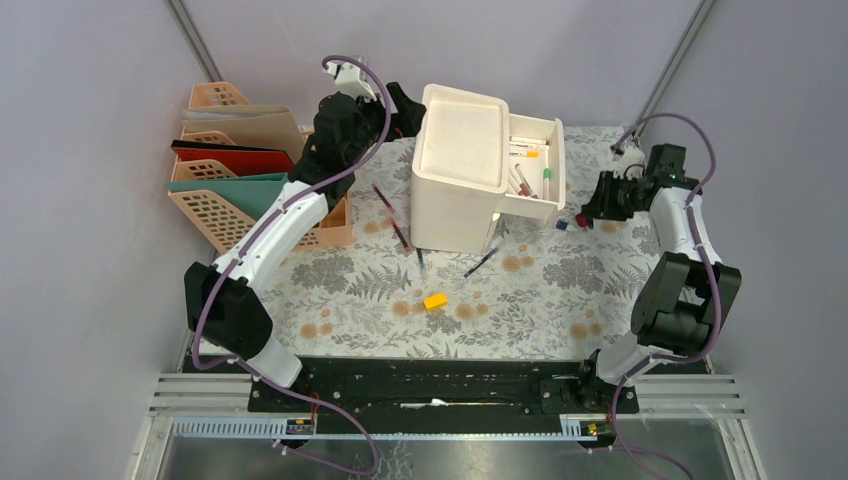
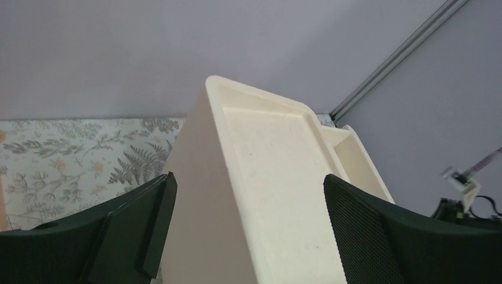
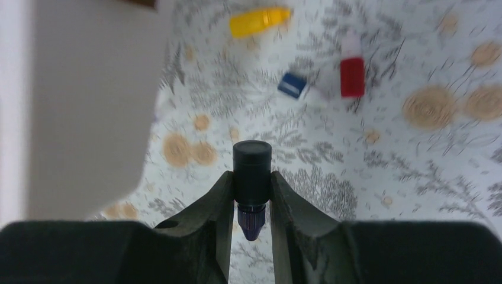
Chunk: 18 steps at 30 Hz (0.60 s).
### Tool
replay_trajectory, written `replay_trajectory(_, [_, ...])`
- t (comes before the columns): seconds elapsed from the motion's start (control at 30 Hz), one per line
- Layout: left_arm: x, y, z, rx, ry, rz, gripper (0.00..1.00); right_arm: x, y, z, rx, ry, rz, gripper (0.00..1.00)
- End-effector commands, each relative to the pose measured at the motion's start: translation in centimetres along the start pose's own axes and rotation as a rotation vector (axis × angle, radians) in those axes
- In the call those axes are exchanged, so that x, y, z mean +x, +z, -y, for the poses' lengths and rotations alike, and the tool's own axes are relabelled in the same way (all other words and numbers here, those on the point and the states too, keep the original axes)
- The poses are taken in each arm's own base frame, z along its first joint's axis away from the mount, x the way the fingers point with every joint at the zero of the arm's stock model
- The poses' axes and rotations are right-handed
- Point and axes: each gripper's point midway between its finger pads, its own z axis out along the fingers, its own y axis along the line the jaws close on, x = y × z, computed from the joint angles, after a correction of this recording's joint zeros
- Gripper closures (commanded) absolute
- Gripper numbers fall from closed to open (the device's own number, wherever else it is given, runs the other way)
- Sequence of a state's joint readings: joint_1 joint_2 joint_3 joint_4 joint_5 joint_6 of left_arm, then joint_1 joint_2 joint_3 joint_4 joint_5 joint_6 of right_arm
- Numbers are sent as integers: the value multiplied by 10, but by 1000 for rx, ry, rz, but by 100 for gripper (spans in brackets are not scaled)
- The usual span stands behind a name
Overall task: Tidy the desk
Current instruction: Place the stationery at the center of the board.
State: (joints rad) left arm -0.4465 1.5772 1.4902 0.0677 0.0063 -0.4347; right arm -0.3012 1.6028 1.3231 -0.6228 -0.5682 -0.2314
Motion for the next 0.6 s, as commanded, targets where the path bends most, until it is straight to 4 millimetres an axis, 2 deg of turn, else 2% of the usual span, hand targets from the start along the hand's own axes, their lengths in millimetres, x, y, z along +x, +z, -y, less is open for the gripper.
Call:
replay_trajectory(0.0, [-19,-12,21,63,-63,-32,1,31,15,14,28,-68,-64,98])
replay_trajectory(0.1, [-11,-9,19,48,-72,-74,1,56,30,19,10,-24,-138,98])
replay_trajectory(0.2, [-2,-5,13,14,-81,-118,1,72,44,20,-8,0,-192,98])
replay_trajectory(0.43, [5,7,-15,-151,-84,-160,1,96,68,15,-46,18,-288,98])
replay_trajectory(0.57, [8,15,-20,-189,-92,-181,1,103,73,14,-54,23,-312,98])
